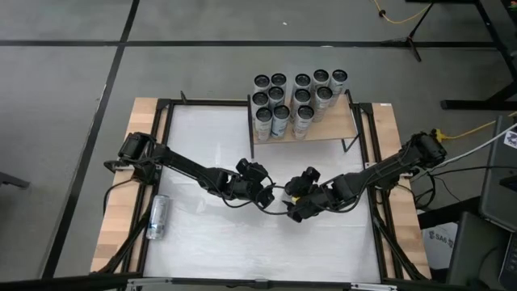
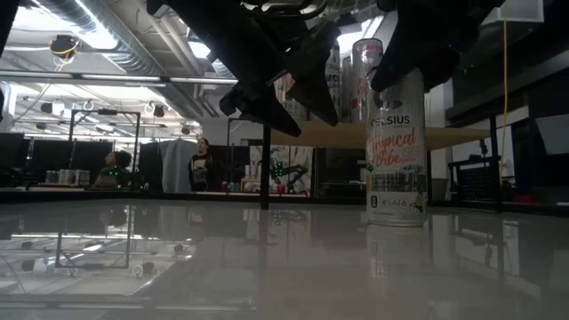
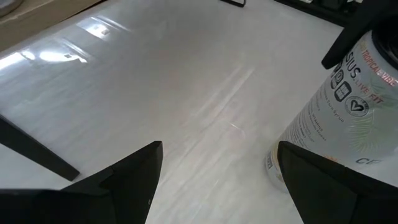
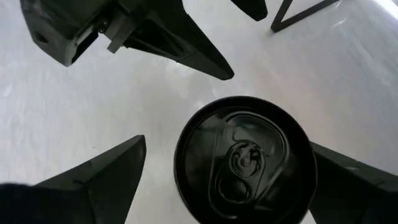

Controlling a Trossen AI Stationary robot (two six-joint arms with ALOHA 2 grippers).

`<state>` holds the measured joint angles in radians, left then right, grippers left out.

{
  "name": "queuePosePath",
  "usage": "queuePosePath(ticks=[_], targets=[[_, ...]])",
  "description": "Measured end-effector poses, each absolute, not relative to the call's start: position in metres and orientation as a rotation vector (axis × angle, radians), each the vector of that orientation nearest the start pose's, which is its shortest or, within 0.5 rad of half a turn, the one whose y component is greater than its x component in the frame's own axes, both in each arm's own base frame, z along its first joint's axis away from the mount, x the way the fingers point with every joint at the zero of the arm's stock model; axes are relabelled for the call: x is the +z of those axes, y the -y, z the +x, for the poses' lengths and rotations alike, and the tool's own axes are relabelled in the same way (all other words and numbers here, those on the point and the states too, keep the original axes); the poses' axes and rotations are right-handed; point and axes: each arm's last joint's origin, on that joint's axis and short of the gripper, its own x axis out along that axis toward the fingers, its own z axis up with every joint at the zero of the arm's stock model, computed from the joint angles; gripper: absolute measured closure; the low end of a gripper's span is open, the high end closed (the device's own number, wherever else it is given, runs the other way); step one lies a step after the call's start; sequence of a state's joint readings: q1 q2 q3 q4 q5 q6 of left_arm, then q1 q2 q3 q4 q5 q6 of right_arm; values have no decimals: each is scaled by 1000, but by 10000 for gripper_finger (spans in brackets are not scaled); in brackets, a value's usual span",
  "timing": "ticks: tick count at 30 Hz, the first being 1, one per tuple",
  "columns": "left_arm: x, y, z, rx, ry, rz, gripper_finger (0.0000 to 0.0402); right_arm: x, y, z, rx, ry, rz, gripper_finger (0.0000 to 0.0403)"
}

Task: Place canned beverage on shelf
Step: Put the orange soda can on the shelf aligned with the orange soda cans

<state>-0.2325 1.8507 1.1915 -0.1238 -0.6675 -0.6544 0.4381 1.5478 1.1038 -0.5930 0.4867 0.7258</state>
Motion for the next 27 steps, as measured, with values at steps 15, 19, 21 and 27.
queuePosePath(ticks=[15, 19, 21, 27], targets=[[191, 72, 381, 631, -524, -320, 89, 236, -118, 285, -383, -837, 204, 43], [191, 72, 381, 632, -523, -322, 89, 236, -118, 285, -384, -837, 204, 84], [191, 72, 381, 632, -523, -322, 89, 236, -118, 285, -384, -838, 203, 111], [191, 72, 381, 632, -523, -322, 89, 236, -118, 285, -387, -838, 202, 167]])
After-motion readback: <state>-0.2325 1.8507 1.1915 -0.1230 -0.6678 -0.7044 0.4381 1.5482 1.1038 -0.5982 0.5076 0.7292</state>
